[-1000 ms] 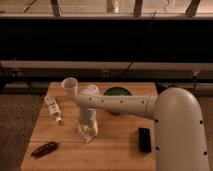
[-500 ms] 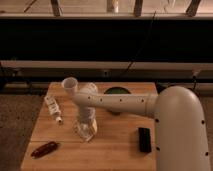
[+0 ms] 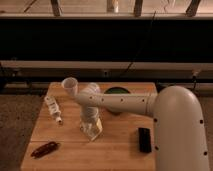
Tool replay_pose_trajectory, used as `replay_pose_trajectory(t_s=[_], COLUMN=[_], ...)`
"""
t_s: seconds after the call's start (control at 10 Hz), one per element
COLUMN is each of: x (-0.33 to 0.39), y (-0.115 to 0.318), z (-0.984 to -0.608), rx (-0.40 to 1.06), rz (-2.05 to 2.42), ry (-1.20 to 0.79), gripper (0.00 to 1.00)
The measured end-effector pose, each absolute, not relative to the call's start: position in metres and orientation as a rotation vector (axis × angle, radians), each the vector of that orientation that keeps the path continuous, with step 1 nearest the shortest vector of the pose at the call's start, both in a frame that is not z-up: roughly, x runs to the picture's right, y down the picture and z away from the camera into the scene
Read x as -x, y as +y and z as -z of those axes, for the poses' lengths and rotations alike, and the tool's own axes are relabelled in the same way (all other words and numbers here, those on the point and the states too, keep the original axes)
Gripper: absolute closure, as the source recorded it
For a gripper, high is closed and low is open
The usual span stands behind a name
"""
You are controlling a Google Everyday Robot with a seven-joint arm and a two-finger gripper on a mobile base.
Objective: Wipe the white sponge on the table
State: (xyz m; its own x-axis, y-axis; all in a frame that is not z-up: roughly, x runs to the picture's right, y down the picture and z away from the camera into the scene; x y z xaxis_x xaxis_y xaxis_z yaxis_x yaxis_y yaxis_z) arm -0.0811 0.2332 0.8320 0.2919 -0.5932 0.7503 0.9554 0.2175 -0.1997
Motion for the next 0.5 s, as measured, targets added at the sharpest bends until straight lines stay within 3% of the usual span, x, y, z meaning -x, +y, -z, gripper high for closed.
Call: replay_pose_trajectory(t_s=[0.5], x=[0.038], y=[0.228], z=[-0.830], rx=[0.763], rz=[1.101], ry=[-0.513], gripper=[1.00])
